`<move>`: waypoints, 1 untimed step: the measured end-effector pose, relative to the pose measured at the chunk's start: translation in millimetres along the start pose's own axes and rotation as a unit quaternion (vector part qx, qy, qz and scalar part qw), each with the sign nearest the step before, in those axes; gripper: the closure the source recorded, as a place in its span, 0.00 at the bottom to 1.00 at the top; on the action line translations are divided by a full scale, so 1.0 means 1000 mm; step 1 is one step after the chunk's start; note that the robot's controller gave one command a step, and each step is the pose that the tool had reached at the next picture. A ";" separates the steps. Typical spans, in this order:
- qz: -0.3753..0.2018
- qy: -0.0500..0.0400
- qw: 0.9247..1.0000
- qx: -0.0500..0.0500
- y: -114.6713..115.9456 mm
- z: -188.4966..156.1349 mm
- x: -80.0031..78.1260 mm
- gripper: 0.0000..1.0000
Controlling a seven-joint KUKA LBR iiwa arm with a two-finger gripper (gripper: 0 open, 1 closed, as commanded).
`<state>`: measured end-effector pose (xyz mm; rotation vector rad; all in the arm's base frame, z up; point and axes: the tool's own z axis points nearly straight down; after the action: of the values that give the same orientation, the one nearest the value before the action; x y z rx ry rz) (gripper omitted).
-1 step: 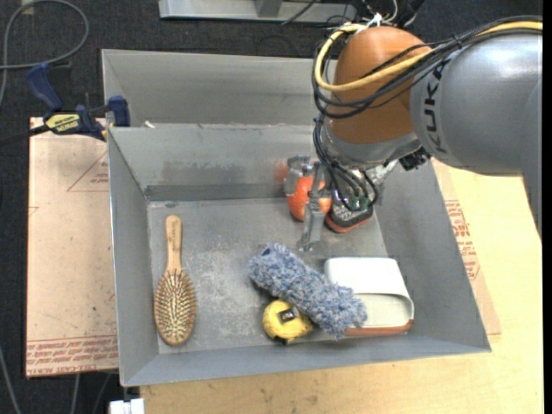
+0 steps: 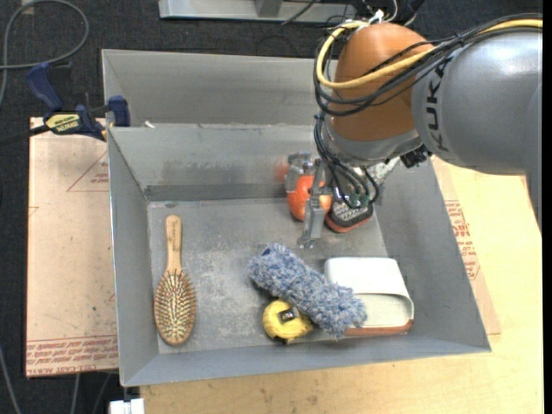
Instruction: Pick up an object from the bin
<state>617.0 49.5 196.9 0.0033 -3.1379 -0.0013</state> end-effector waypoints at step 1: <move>-0.014 -0.003 1.000 0.000 -0.012 0.033 0.026 0.00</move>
Offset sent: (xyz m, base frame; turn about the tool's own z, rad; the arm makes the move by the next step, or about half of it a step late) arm -0.0497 -0.0104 -0.1196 -0.3308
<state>591.2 37.9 163.9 0.0482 -3.1438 -0.0027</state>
